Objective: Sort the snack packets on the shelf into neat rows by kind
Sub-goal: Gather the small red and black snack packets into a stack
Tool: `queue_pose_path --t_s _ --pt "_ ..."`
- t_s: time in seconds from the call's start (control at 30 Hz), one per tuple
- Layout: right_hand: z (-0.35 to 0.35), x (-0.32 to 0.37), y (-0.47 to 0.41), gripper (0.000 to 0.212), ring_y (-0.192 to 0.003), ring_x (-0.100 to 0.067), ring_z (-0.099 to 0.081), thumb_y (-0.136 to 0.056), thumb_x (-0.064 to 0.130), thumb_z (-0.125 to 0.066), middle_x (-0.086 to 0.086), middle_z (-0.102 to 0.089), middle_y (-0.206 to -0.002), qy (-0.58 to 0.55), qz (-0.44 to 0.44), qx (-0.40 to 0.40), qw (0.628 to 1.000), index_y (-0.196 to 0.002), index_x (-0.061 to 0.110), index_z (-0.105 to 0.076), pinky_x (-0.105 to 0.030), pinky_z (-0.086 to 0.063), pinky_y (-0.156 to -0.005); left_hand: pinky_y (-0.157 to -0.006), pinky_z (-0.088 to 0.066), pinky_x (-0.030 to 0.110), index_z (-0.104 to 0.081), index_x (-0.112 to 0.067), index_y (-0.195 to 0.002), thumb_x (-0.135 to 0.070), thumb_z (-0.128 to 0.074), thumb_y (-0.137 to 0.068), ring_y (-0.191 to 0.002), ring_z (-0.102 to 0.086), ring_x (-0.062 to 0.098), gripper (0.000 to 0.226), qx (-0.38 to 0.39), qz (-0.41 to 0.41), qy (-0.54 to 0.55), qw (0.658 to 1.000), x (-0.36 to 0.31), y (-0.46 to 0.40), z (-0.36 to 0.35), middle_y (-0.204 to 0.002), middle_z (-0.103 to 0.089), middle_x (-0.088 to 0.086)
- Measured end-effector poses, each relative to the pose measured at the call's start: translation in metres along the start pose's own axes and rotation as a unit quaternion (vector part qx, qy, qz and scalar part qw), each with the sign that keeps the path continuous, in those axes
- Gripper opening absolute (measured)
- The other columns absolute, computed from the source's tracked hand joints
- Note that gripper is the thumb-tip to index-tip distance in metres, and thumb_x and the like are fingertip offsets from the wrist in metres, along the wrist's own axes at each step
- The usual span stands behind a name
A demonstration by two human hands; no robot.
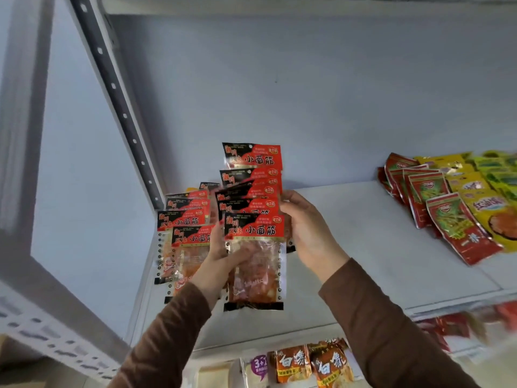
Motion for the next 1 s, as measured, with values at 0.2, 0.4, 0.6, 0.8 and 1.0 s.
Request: queue_pose_path --t_s 0.2,0.4,0.6,0.8,1.0 --pt "-0.003 -0.008 0.018 0.021 -0.089 -0.034 -0.068 -0.099 0.008 -0.052 -0.015 -0.072 -0.097 -0.043 -0.023 -0.061 0.997 -0.095 0.017 -0.070 -0.051 -0.055 -0.083 -0.072 -0.059 0.034 -0.011 -0.049 -0.154 -0.032 -0.081 -0.080 -0.093 -0.074 0.035 0.104 0.004 0.058 0.003 0.998 0.017 -0.005 -0.010 -0.139 -0.057 0.024" --pt "0.006 -0.011 0.031 0.028 -0.097 -0.032 -0.071 -0.099 0.027 -0.057 -0.012 -0.074 -0.106 0.058 -0.019 -0.091 0.994 -0.118 0.008 -0.065 -0.050 -0.054 -0.091 -0.065 -0.060 0.039 -0.068 -0.021 -0.109 -0.021 -0.078 -0.084 -0.078 -0.075 0.031 0.027 -0.037 0.011 0.057 0.998 0.026 -0.012 -0.018 -0.101 -0.076 0.015" --pt "0.013 -0.019 0.042 0.061 -0.122 -0.026 -0.061 -0.094 0.069 -0.036 -0.006 -0.065 -0.130 0.082 -0.041 0.036 0.995 -0.136 0.028 -0.055 -0.042 -0.048 -0.100 -0.060 -0.060 0.033 -0.067 -0.011 -0.106 -0.019 -0.075 -0.087 -0.072 -0.074 0.027 0.022 -0.036 0.040 0.113 0.992 0.024 -0.009 -0.021 -0.097 -0.076 0.015" --pt "0.024 -0.020 0.036 0.041 -0.106 -0.007 -0.068 -0.089 0.032 -0.072 0.012 -0.070 -0.116 0.198 0.008 0.016 0.980 -0.124 0.044 -0.054 -0.034 -0.057 -0.092 -0.076 -0.063 0.041 -0.059 -0.017 -0.124 -0.032 -0.072 -0.091 -0.090 -0.075 0.030 0.039 -0.026 0.004 0.024 0.999 0.009 -0.015 -0.049 -0.107 -0.076 0.011" --pt "0.079 0.008 0.024 0.032 -0.100 -0.013 -0.071 -0.095 0.020 -0.065 0.006 -0.074 -0.109 0.154 0.004 -0.008 0.988 -0.124 0.033 -0.060 -0.021 -0.057 -0.072 -0.108 -0.046 0.047 -0.032 -0.023 -0.145 -0.072 -0.073 -0.068 -0.126 -0.051 0.021 0.100 -0.064 -0.111 -0.235 0.964 -0.007 -0.037 -0.089 -0.139 -0.047 0.001"
Point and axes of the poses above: each hand's wrist, its own y-axis away from the middle knuckle, its own z-axis out of the back of the hand, x = y × z, the point moved 5 cm from there along -y, towards the middle knuckle
